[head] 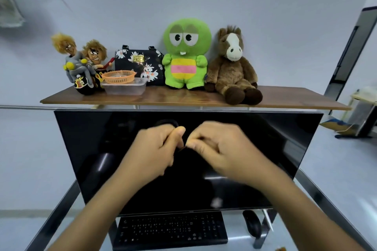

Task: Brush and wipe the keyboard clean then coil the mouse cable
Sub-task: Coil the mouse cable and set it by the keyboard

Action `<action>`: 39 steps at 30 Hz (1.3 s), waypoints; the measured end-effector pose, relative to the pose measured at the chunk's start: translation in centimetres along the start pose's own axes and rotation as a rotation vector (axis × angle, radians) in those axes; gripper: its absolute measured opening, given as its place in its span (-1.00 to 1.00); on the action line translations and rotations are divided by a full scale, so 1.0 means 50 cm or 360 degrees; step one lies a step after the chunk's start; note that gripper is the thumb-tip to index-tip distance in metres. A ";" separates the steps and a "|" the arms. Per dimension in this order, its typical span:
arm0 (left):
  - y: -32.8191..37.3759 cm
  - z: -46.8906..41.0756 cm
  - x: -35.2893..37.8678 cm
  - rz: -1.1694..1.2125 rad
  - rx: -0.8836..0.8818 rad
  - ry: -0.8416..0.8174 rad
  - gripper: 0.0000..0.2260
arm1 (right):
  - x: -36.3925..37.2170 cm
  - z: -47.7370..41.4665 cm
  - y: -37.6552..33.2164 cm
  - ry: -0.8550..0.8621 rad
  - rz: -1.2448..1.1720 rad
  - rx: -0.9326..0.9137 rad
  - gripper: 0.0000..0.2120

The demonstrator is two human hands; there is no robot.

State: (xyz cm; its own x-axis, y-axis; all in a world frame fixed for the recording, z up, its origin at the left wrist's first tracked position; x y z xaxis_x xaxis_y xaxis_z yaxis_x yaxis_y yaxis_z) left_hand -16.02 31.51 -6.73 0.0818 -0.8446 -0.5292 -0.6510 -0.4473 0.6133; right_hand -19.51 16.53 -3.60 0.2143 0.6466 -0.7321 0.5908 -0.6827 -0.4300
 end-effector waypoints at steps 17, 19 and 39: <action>0.015 -0.016 -0.009 0.0048 0.0022 0.0128 -0.74 | 0.051 0.020 -0.030 -0.0222 0.0411 -0.0041 -0.78; 0.009 0.017 0.033 0.0190 -0.0103 -0.0276 -0.68 | -0.006 0.003 -0.021 -0.0137 0.0254 -0.0036 -0.86; -0.005 0.032 0.092 0.1832 -0.0774 0.0377 -0.62 | 0.088 0.037 0.076 -0.0130 -0.1508 0.0815 -0.82</action>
State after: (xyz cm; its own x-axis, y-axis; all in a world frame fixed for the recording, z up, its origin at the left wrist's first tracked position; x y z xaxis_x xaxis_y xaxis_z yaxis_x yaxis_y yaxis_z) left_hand -16.70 28.22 -10.27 -0.1795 -0.8247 0.5364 -0.0967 0.5574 0.8246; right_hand -17.77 16.14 -9.41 -0.2227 0.9748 -0.0099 0.0892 0.0102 -0.9960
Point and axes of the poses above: each hand's wrist, its own z-axis away from the middle knuckle, its own x-axis out of the palm, y = z × x, the point moved 5 cm from there along -z, towards the middle knuckle, and after that the axes turned 11 degrees about x, right-handed, at the moved point
